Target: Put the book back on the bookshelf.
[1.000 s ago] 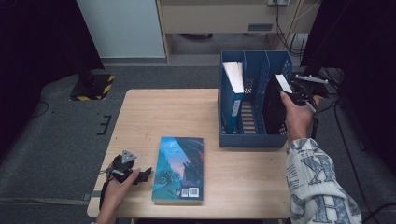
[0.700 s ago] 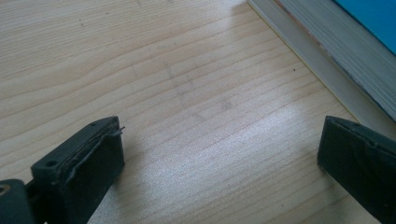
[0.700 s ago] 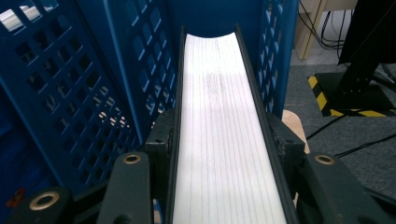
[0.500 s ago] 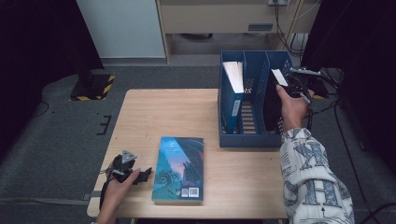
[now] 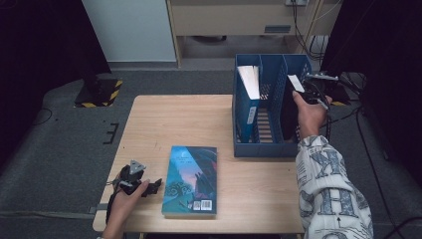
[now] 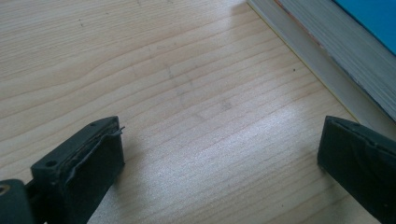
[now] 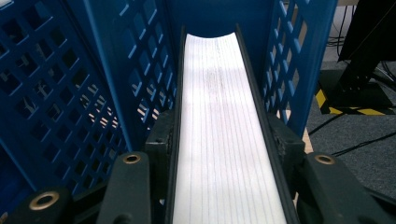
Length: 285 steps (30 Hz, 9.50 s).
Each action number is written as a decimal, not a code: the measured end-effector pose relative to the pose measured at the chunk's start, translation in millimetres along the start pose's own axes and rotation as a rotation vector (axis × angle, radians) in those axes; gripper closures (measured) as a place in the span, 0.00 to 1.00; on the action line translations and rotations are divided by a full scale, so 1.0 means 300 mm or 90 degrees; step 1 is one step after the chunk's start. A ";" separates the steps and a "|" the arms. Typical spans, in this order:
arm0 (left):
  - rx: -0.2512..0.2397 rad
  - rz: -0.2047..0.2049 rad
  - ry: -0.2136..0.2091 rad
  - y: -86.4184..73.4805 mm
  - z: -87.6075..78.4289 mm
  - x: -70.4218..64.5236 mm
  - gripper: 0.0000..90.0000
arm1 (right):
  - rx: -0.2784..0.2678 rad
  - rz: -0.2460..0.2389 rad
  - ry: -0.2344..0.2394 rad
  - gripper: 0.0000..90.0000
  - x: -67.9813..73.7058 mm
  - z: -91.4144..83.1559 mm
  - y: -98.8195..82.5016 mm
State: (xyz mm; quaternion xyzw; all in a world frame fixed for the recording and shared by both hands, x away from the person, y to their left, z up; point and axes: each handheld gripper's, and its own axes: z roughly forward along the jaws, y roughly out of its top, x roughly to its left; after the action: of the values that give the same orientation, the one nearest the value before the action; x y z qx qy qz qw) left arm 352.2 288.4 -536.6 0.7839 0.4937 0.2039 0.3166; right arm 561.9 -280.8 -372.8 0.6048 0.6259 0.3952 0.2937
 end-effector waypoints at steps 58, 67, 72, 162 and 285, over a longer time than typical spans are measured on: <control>-0.003 0.001 -0.003 0.003 0.004 -0.003 0.00 | -0.002 -0.026 -0.003 0.57 0.032 0.027 -0.002; -0.002 0.002 -0.003 0.003 0.003 -0.002 0.00 | -0.005 -0.011 0.014 0.52 0.026 0.025 -0.003; -0.002 0.002 -0.003 0.003 0.004 -0.002 0.00 | -0.013 0.002 0.034 0.46 0.019 0.006 0.004; 0.014 0.010 -0.026 0.017 0.004 -0.024 0.00 | 0.028 -0.181 0.276 0.18 0.402 -0.303 -0.577; -0.047 -0.001 -0.225 0.128 0.031 -0.146 0.26 | 0.248 -0.185 0.510 0.04 0.709 -0.115 -0.787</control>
State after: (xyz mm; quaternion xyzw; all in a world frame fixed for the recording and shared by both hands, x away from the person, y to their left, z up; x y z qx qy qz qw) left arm 364.1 234.3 -517.0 0.7950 0.4231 0.0809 0.4272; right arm 388.4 -64.9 -532.3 0.3546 0.8307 0.4276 -0.0382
